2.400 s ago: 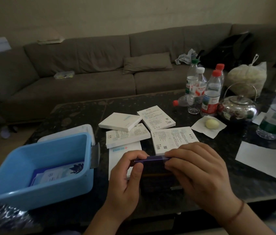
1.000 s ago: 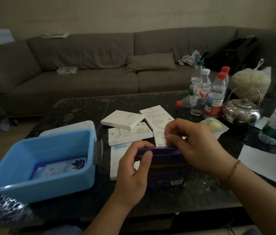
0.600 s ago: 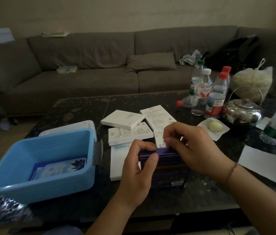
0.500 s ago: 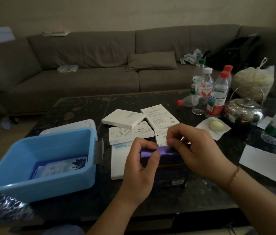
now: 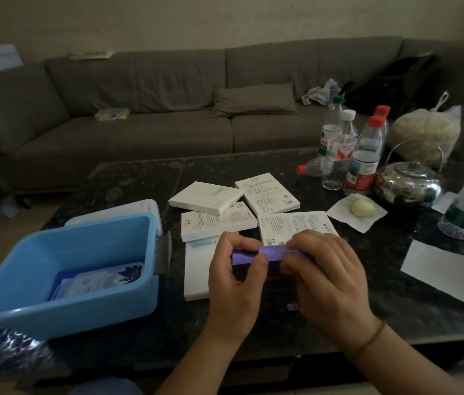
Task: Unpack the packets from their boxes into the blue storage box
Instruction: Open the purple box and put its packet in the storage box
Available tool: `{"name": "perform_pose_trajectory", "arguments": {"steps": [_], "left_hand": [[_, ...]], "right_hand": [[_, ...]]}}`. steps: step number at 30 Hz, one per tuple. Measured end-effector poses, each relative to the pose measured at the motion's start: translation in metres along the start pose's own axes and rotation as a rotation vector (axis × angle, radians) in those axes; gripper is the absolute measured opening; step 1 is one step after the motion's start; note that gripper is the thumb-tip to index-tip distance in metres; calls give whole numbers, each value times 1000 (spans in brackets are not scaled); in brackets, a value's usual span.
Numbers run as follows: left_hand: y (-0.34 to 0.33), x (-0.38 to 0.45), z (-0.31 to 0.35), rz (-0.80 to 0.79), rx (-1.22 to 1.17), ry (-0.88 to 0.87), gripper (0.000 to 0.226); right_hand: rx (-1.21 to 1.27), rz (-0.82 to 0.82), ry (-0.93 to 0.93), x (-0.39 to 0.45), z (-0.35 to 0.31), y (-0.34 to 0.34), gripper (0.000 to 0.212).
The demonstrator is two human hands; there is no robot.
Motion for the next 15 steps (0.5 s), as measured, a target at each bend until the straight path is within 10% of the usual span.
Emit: {"name": "perform_pose_trajectory", "arguments": {"steps": [15], "left_hand": [[1,1,-9,-125,174,-52,51]], "right_hand": [[154,-324,-80,3,16,6,37]]}}
Point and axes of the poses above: each hand's wrist, its own x-axis towards the middle knuckle, its own y-axis out of the back of the hand, z = x × y, the point moved 9 cm from there along x, towards the middle knuckle, and after that the axes turned 3 degrees about y, right-handed, at the moved point
